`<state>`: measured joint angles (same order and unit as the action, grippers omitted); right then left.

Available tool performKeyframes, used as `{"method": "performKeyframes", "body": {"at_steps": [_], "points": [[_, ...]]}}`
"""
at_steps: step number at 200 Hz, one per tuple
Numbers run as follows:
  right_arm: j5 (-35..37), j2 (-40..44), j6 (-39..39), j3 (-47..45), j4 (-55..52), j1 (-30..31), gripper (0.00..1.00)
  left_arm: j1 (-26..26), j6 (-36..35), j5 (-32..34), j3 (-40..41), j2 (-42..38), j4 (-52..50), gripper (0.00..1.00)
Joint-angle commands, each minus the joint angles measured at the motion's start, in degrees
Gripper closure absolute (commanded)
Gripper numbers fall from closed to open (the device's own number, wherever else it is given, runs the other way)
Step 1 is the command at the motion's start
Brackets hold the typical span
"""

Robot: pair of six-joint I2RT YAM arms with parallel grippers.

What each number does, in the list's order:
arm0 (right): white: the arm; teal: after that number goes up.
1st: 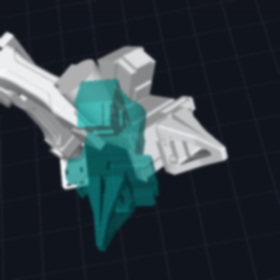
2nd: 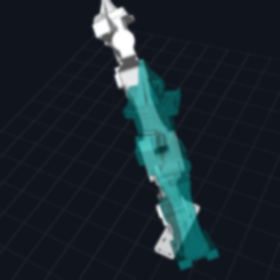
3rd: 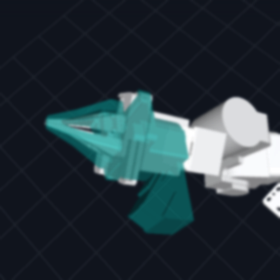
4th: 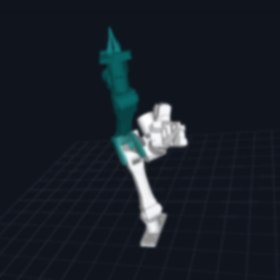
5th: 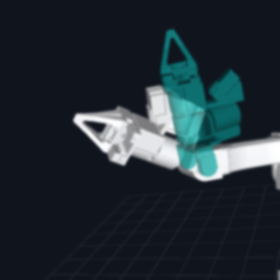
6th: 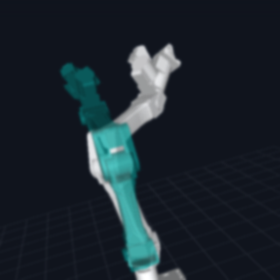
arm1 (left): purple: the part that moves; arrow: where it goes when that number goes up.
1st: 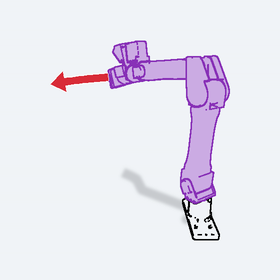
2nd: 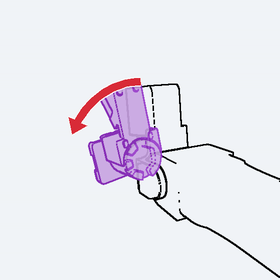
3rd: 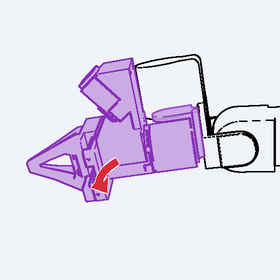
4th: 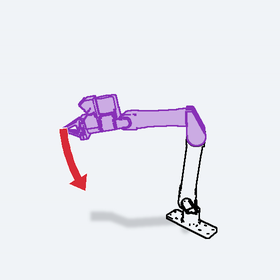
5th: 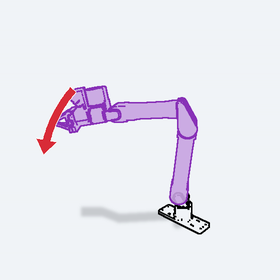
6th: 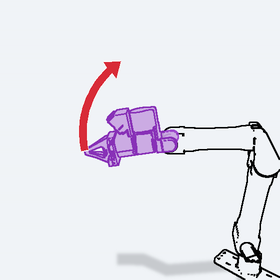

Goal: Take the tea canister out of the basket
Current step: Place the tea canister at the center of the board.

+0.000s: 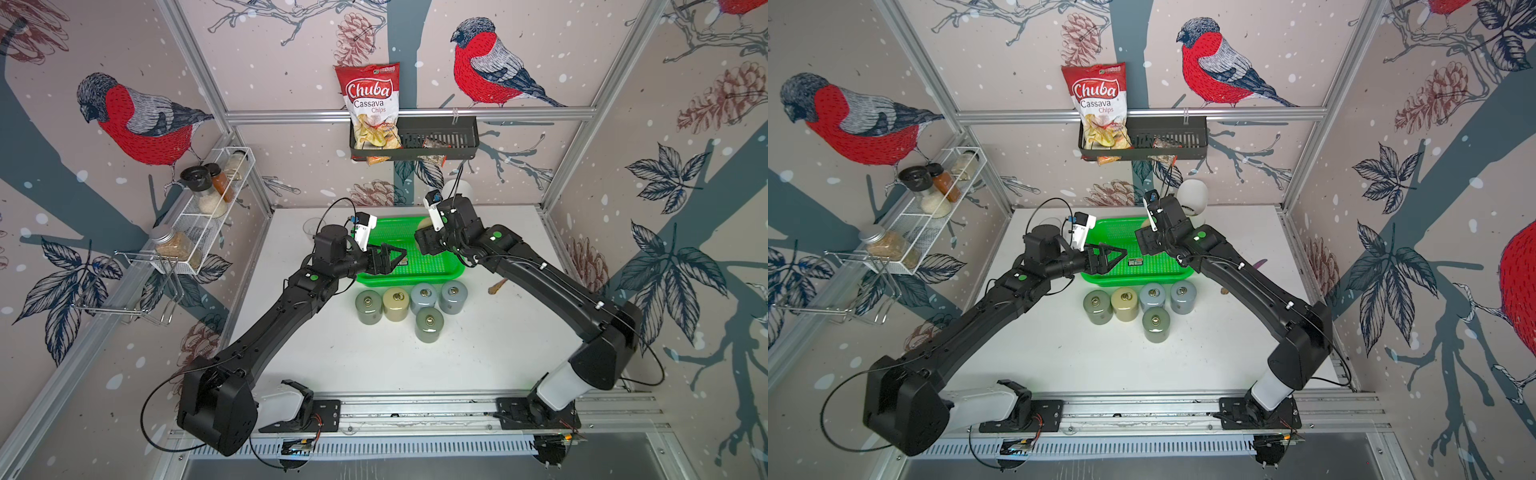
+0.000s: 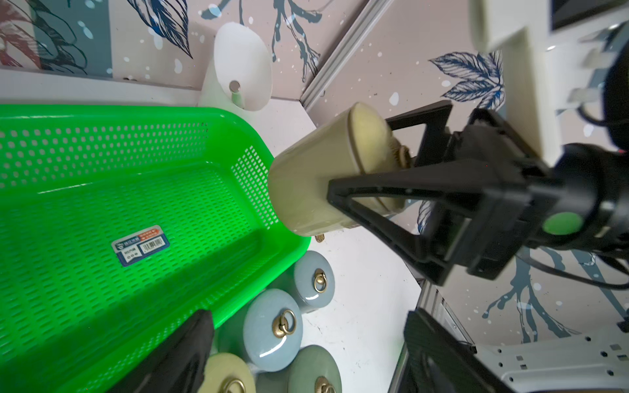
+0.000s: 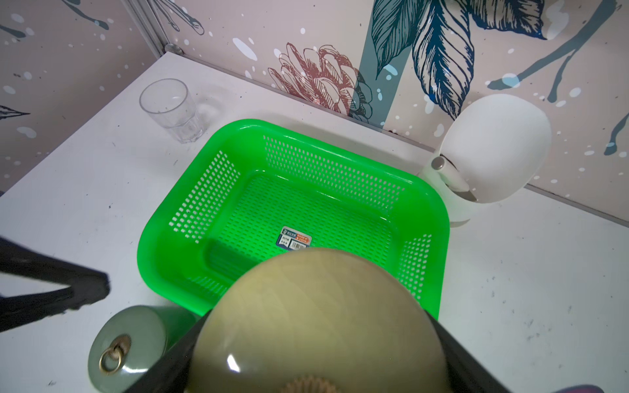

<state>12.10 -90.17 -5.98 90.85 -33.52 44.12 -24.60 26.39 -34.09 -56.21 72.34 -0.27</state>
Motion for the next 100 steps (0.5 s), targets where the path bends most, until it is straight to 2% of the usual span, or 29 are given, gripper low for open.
{"method": "performKeyframes", "body": {"at_steps": [1, 37, 100], "points": [[1.2, 5.2, 0.2, -3.3, 0.6, 1.1, 1.0, -1.6, -2.8, -2.5, 0.3, 0.3, 0.4, 0.08], [0.6, 15.1, -0.4, -12.1, -0.3, 3.6, 1.0, -3.5, -3.4, -4.6, 1.2, 1.9, 1.7, 0.08], [0.5, 26.5, -5.7, -23.8, -4.6, 6.6, 1.0, -7.2, -5.2, -6.3, 1.0, 4.2, 1.2, 0.08]]}}
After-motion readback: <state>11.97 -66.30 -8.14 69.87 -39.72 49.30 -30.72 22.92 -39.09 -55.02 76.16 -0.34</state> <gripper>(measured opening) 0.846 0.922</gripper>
